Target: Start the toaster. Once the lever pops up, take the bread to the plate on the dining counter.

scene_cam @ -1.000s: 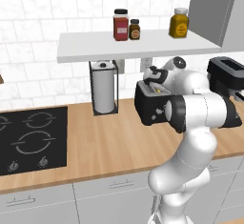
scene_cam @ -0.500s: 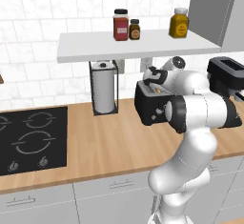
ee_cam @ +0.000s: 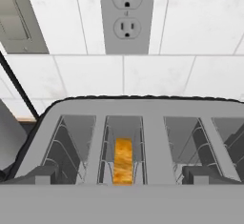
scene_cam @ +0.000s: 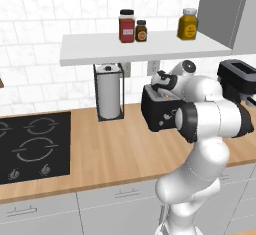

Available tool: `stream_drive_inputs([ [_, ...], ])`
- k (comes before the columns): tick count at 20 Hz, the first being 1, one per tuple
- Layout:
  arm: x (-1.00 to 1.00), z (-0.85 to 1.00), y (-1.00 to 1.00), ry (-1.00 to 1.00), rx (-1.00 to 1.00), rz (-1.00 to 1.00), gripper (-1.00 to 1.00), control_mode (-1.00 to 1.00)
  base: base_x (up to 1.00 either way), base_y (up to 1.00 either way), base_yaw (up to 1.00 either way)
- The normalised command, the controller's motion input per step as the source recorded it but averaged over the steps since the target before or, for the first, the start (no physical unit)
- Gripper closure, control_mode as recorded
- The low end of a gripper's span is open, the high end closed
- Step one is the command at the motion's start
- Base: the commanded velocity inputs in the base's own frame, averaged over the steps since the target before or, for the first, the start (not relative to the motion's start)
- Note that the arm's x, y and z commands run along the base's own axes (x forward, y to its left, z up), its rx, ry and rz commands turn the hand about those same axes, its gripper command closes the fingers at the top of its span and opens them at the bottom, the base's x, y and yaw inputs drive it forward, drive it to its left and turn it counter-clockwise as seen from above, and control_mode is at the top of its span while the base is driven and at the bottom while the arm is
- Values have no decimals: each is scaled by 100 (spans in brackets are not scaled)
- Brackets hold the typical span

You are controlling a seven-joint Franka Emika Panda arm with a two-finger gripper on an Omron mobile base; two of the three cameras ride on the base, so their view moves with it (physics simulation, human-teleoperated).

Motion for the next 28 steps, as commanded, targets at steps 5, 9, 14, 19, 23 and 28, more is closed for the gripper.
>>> stream_drive_inputs([
  [5, -14, 0, 0, 0, 0, 0, -100, -100, 0, 0, 0],
  [9, -4, 0, 0, 0, 0, 0, -100, -100, 0, 0, 0],
  [14, 0, 0, 0, 0, 0, -2, -100, -100, 0, 0, 0],
  [19, 0, 0, 0, 0, 0, 0, -100, -100, 0, 0, 0],
  [23, 0, 0, 0, 0, 0, 0, -100, -100, 0, 0, 0],
  [28, 0, 0, 0, 0, 0, 0, -100, -100, 0, 0, 0],
])
